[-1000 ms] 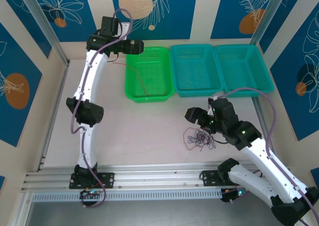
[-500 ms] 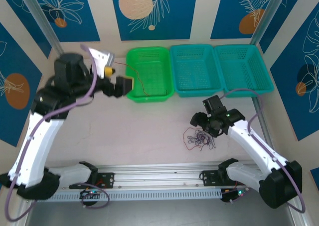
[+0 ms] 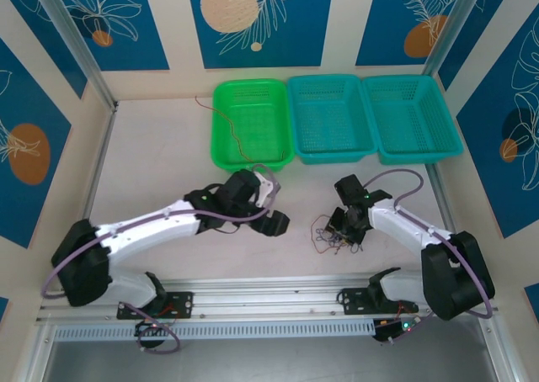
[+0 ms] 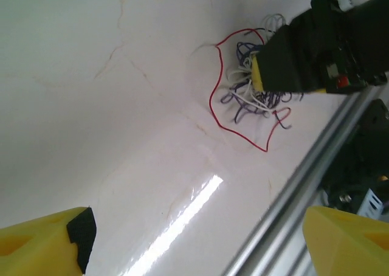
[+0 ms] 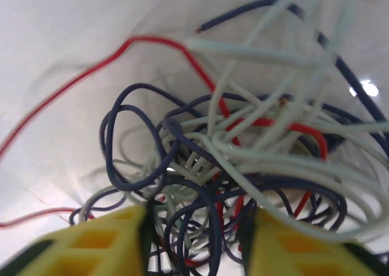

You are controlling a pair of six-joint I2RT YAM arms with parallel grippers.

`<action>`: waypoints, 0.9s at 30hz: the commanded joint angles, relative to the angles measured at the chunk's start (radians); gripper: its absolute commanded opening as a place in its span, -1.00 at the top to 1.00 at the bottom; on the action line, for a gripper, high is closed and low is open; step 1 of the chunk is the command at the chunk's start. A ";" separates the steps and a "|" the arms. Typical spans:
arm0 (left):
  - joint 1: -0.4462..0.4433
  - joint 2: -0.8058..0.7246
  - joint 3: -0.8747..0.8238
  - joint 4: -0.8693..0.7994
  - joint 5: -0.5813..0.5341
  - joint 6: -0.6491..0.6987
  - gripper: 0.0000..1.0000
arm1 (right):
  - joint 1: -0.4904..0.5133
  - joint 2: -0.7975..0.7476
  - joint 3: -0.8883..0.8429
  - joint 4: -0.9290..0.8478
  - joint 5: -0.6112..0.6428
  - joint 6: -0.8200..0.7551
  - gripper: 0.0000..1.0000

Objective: Untangle the cables

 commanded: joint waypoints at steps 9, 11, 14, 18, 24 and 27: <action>-0.024 0.283 0.062 0.233 -0.017 -0.013 -0.61 | 0.121 0.012 0.018 0.121 -0.134 -0.112 0.69; -0.023 0.310 0.075 0.231 -0.035 -0.015 -0.61 | 0.145 0.017 0.026 0.136 -0.148 -0.126 0.71; -0.023 0.347 0.092 0.244 -0.020 -0.013 -0.48 | 0.179 0.033 0.040 0.158 -0.170 -0.139 0.73; -0.022 0.410 0.122 0.218 -0.009 -0.025 0.38 | 0.208 0.077 0.075 0.122 -0.117 -0.108 0.72; 0.009 0.339 0.027 0.196 -0.112 -0.078 1.00 | 0.206 0.124 0.089 0.038 0.024 -0.007 0.72; 0.080 0.212 -0.080 0.179 -0.152 -0.120 1.00 | 0.175 0.107 0.066 0.012 0.080 0.052 0.68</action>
